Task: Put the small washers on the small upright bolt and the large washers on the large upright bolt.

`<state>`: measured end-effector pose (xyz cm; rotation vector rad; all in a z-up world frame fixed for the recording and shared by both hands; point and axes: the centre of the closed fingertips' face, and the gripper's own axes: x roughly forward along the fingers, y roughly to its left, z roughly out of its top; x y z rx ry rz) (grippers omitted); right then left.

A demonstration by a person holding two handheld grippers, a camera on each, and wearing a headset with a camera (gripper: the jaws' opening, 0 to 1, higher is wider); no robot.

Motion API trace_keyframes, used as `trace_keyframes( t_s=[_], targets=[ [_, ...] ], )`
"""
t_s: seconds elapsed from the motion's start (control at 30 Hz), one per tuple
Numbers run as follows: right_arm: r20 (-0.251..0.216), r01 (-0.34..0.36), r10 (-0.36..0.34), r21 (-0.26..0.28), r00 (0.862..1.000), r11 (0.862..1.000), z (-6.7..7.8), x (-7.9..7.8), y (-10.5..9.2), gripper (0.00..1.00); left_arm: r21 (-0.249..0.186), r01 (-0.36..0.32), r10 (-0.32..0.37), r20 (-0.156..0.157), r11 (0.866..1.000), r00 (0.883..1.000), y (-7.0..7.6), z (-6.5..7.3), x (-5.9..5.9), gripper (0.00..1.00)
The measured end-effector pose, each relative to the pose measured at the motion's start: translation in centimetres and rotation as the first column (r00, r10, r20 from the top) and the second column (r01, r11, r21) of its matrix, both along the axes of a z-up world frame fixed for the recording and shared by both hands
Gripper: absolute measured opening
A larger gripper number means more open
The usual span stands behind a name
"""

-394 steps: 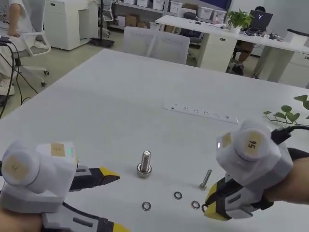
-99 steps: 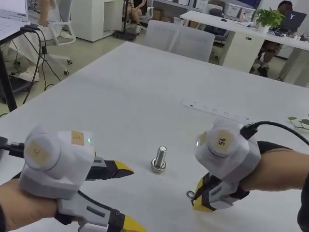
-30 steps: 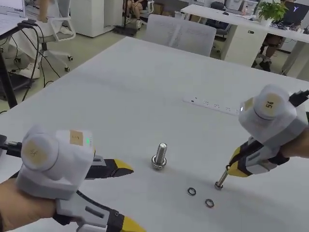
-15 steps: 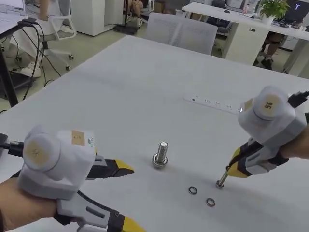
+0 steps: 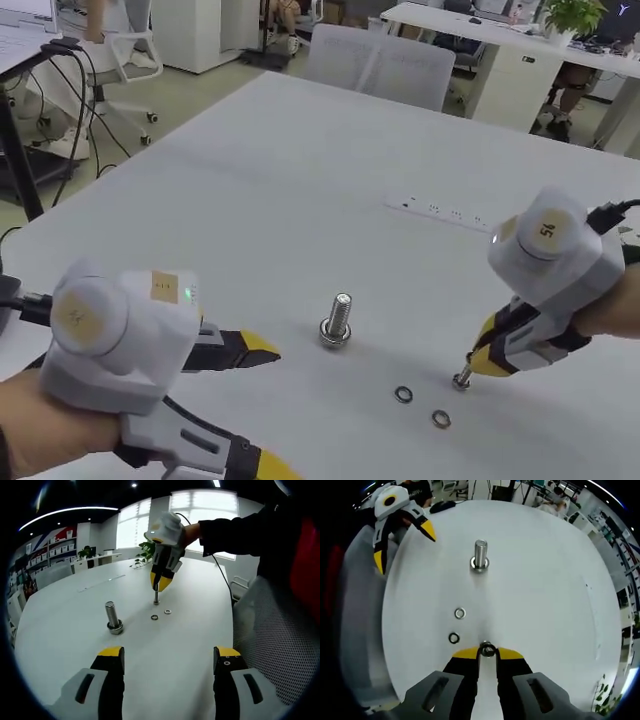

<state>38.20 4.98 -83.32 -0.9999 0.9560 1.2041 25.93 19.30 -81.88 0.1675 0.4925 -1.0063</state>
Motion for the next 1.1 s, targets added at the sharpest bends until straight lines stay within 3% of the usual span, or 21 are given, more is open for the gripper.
trace_keyframes(
  t_s=[0.43, 1.1],
  targets=[
    [-0.021, 0.009, -0.009, -0.004, 1.0, 1.0, -2.1, 0.0, 0.1, 0.14, 0.003, 0.002, -0.002, -0.013, 1.0, 1.0, 0.0, -0.3, -0.1, 0.71],
    [-0.038, 0.022, -0.022, 0.012, 0.999, 1.0, -3.0, 0.1, 0.3, 0.14, 0.007, -0.002, 0.002, -0.021, 1.0, 1.0, 0.2, -0.5, 0.1, 0.71]
  ],
)
